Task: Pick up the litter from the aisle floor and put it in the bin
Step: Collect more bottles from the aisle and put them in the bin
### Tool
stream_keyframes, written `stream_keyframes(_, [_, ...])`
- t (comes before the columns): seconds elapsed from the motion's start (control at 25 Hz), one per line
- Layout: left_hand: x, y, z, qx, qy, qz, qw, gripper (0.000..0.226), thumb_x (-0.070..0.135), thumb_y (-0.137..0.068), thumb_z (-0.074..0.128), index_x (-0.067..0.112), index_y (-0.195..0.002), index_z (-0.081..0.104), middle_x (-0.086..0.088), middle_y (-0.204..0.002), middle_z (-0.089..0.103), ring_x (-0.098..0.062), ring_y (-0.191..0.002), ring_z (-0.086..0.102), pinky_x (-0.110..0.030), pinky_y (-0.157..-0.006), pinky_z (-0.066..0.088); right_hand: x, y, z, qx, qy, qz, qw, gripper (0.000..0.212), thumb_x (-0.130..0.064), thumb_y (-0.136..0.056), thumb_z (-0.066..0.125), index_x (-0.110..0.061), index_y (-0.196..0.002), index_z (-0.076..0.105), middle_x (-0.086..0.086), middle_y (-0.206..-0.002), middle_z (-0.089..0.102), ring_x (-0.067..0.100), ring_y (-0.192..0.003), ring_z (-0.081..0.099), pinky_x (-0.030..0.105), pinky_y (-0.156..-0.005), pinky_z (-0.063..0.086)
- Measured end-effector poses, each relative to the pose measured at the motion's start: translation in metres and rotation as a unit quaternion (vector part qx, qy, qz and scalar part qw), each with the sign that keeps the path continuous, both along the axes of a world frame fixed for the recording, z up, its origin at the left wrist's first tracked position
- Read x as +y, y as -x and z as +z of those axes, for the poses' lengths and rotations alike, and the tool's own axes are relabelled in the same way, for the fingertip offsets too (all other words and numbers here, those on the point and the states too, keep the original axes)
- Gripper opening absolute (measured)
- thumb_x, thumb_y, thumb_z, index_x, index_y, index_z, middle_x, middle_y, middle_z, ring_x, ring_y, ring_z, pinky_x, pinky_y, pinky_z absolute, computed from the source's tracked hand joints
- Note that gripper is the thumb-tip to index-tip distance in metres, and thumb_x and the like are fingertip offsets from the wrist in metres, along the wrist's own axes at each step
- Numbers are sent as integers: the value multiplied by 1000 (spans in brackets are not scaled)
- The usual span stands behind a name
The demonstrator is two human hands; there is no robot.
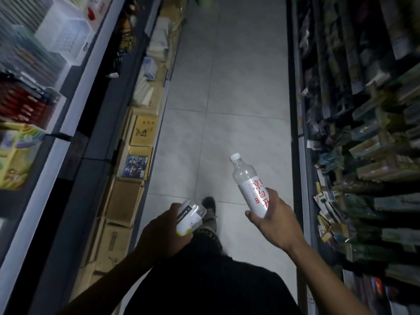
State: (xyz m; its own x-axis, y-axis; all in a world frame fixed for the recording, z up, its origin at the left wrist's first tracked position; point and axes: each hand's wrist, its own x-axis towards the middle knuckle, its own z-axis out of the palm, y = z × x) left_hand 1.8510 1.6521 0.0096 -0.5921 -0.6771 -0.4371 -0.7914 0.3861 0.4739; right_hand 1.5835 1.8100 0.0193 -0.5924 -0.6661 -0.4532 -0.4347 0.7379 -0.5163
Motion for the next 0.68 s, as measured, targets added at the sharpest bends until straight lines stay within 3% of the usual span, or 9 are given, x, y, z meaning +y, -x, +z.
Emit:
stream_keyframes(0.24, [-118, 118, 17, 15, 17, -46, 999, 65, 55, -73, 72, 39, -127, 40, 13, -106, 66, -19, -97, 67, -35, -74, 52, -60, 73, 10, 14, -23, -48, 999, 74, -64, -73, 75, -34, -130, 39, -9, -101, 59, 14, -81, 63, 37, -70, 60])
stream_keyframes(0.48, [-205, 262, 17, 11, 29, -121, 992, 66, 56, -72, 72, 39, -128, 40, 13, -109, 67, -23, -97, 67, -34, -74, 51, -82, 159, -9, -23, -68, -141, 987, 76, -67, -72, 74, -34, -130, 37, -1, -103, 67, 18, -81, 67, 42, -73, 61])
stream_keyframes(0.68, [-260, 383, 6, 4, 27, -148, 989, 68, 53, -71, 71, 37, -129, 40, 12, -109, 67, -25, -99, 68, -35, -74, 51, -137, 272, -24, -25, -66, -153, 986, 76, -64, -72, 75, -33, -131, 37, -2, -103, 66, 18, -80, 66, 39, -71, 60])
